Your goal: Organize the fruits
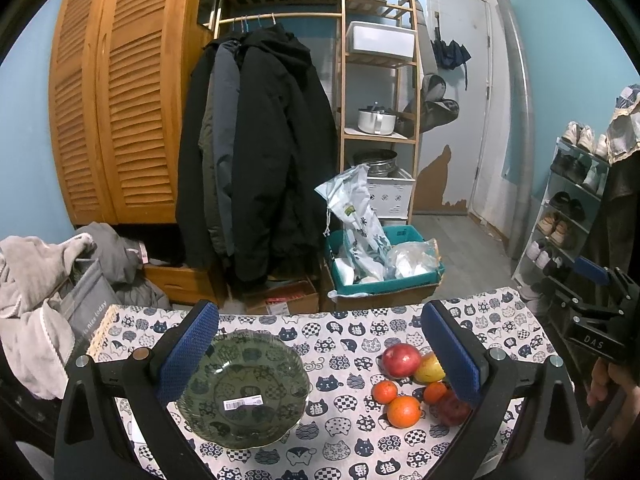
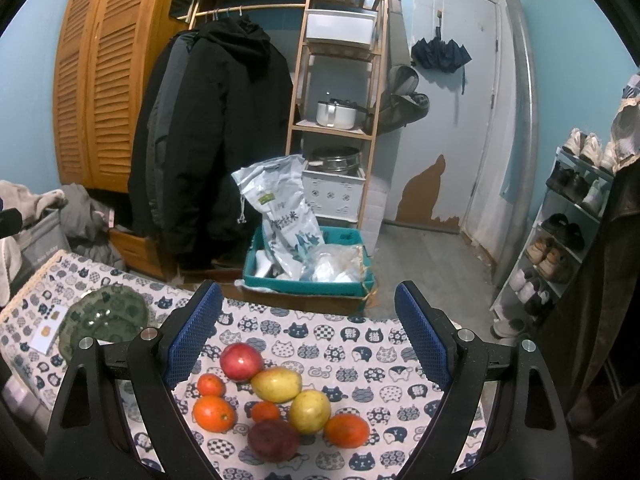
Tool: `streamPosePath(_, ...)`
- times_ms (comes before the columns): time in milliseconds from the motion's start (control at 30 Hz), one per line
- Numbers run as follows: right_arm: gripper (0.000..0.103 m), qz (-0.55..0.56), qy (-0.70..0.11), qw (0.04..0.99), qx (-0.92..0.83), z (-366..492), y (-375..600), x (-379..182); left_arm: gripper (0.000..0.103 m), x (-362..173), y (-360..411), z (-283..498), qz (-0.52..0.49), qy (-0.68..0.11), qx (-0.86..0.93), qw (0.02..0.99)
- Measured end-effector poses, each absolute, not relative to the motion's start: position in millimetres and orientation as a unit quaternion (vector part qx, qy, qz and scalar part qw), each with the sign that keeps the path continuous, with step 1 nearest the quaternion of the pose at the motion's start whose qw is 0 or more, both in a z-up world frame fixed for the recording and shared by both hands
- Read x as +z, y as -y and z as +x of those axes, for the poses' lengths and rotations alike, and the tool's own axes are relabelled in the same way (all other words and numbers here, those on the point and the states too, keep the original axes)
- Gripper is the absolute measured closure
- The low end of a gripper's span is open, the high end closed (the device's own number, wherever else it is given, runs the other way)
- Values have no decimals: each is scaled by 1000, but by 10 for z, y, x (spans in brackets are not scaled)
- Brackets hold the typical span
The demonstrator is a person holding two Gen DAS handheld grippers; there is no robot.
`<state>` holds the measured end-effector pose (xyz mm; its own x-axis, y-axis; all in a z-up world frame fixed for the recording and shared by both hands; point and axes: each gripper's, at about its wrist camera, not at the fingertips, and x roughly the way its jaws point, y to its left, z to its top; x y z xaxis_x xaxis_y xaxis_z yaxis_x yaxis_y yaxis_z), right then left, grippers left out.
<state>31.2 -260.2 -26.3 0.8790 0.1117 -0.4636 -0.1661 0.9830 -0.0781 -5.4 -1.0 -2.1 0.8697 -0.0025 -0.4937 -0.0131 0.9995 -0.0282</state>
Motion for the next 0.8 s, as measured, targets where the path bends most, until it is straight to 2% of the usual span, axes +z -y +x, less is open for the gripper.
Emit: streamPosePath(800,16,-53,-246,966,60,428,2859,-299,1,-95,189,-17,-13,-272,-3,962)
